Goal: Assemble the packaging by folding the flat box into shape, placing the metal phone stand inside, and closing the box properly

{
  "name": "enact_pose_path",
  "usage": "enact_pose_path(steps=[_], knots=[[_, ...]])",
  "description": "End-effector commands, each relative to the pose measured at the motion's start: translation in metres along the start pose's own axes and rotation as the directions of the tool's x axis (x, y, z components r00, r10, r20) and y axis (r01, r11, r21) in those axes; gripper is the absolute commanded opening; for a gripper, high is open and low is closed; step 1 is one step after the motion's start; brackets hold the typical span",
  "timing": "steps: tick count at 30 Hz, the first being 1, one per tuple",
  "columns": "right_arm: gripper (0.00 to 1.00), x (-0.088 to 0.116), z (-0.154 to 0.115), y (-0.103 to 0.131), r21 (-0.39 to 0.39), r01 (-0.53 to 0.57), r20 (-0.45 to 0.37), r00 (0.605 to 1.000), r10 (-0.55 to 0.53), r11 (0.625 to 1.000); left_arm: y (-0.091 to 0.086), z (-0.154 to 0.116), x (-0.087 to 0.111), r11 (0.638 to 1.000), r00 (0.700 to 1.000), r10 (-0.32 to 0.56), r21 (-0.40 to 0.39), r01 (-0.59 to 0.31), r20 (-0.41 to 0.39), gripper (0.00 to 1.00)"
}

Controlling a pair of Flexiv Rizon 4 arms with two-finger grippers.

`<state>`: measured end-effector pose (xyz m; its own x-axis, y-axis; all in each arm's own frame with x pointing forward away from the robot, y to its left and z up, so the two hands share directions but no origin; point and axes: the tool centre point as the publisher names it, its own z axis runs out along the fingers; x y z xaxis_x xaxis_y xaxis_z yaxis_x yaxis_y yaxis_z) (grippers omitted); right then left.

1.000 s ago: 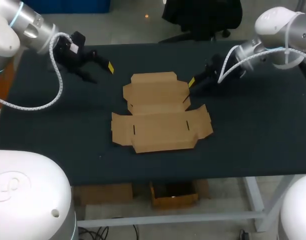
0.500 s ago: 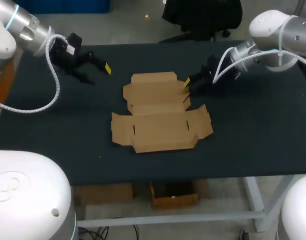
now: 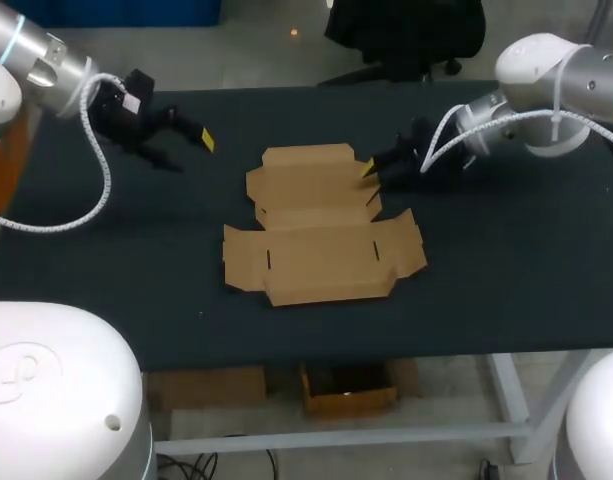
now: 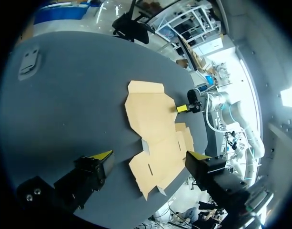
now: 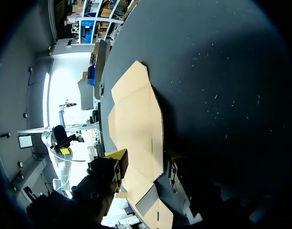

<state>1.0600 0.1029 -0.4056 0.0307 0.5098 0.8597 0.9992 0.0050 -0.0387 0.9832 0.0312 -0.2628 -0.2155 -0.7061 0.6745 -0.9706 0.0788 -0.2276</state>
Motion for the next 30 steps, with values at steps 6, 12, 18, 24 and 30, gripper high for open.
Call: enact_pose_path(steps=[6, 12, 18, 24, 30], knots=[[0.40, 0.001, 0.009, 0.002, -0.028, -0.006, -0.023, 1.000, 0.005, 1.000, 0.007, -0.005, -0.003, 1.000, 1.000, -0.004, 0.013, 0.004, -0.004, 1.00], [0.31, 0.003, 0.014, 0.002, -0.036, 0.001, -0.048, 0.999, -0.003, 0.999, 0.010, -0.005, -0.005, 1.000, 1.000, -0.006, 0.013, 0.006, -0.013, 1.00], [0.00, 0.005, 0.009, -0.001, -0.075, 0.034, -0.079, 0.996, -0.040, 0.997, 0.011, -0.004, -0.006, 1.000, 0.999, 0.003, -0.001, -0.003, -0.035, 1.00], [0.00, 0.013, 0.000, -0.005, -0.119, 0.087, -0.091, 0.991, -0.098, 0.989, 0.007, 0.004, -0.005, 1.000, 0.996, 0.024, -0.018, -0.025, -0.082, 1.00], [0.00, 0.022, -0.011, -0.004, -0.156, 0.143, -0.102, 0.982, -0.160, 0.977, -0.001, 0.015, 0.000, 0.998, 0.990, 0.067, -0.005, -0.068, -0.121, 1.00]])
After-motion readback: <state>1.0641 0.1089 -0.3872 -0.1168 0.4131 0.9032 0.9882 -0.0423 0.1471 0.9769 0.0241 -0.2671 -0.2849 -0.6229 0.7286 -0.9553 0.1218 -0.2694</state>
